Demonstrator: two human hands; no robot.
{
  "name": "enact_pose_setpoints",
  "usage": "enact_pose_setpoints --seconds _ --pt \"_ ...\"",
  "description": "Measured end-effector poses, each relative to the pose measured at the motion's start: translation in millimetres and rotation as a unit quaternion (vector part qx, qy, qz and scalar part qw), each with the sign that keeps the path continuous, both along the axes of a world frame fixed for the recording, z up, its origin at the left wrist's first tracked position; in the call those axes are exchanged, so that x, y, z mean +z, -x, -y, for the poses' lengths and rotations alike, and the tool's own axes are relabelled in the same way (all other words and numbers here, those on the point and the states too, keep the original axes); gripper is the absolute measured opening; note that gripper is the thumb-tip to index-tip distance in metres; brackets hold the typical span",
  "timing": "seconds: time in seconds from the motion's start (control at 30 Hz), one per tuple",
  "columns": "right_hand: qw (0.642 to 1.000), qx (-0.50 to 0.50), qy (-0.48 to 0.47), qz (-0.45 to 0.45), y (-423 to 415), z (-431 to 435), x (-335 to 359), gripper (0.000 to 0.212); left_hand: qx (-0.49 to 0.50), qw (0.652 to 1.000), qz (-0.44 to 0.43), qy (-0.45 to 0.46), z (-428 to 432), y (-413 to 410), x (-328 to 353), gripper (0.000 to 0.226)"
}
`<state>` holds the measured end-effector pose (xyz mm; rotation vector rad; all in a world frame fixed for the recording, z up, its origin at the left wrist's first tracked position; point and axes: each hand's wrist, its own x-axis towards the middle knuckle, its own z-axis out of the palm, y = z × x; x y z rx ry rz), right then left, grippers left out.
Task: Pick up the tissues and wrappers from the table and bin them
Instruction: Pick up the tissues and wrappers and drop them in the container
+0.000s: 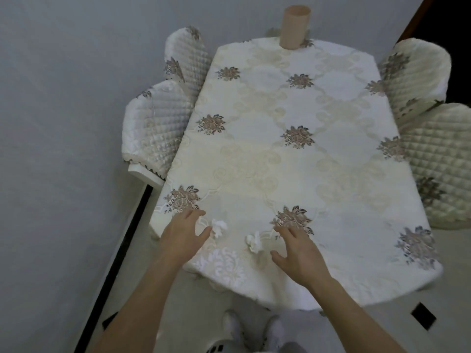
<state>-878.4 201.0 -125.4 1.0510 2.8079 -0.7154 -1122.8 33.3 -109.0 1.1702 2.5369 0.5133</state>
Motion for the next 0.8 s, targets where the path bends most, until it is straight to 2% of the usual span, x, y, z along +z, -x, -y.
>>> enact_pose_setpoints --seconds 0.3,0.47,0.63,0.8 --pt "0.999 0.033 0.016 0.034 34.6 10.2 -31.2 0.073 -0.053 0.997 0.029 0.046 -7.1 7.3 -47.8 0.057" --pt "0.998 0.029 -0.004 0.061 48.8 11.7 -48.6 0.064 -0.101 0.993 0.031 0.050 -16.9 14.8 -65.0 0.058" --pt "0.994 -0.011 -0.072 0.078 52.2 15.7 -61.1 0.035 -0.149 0.988 -0.027 0.023 -20.3 22.5 -77.0 0.046" --pt "0.990 -0.049 -0.097 0.093 50.3 18.8 -62.4 0.030 -0.165 0.985 -0.041 0.002 -28.3 20.0 -78.9 0.046"
